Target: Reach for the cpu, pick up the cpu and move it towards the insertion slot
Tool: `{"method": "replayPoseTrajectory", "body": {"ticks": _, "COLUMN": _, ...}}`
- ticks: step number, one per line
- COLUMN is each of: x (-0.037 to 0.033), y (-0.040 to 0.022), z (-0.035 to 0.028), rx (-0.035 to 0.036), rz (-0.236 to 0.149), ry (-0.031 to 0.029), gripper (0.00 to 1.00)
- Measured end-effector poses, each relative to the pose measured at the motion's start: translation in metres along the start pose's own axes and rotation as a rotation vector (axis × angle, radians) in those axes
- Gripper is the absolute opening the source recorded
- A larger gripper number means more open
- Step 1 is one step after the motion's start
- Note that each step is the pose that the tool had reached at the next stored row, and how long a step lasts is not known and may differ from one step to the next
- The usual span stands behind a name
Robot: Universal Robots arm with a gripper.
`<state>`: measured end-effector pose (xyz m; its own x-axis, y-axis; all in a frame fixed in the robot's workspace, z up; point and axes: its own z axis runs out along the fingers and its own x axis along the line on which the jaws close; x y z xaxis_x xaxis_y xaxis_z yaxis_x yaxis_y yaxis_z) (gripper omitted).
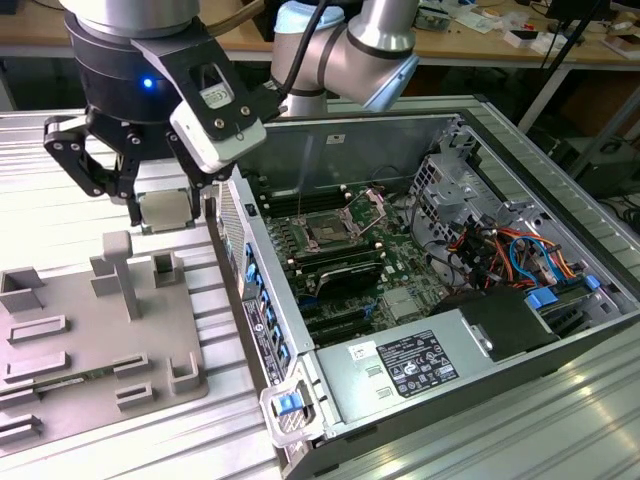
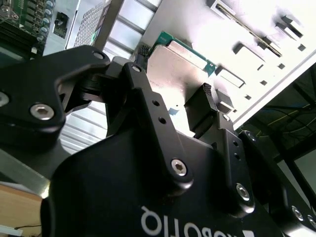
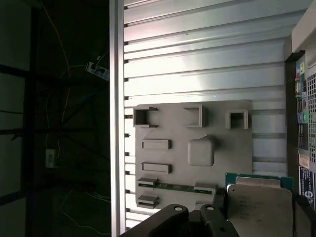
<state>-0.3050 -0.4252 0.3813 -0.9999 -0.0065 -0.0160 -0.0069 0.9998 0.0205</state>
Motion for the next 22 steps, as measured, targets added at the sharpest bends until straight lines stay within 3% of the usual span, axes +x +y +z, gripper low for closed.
{"method": "replayPoseTrajectory", "body": {"ticks": 22, "x": -0.0426, "y": -0.0003, "z": 0.0007, "rx": -0.0001, "rz": 0.0, "ry": 0.0, "gripper": 0.55}}
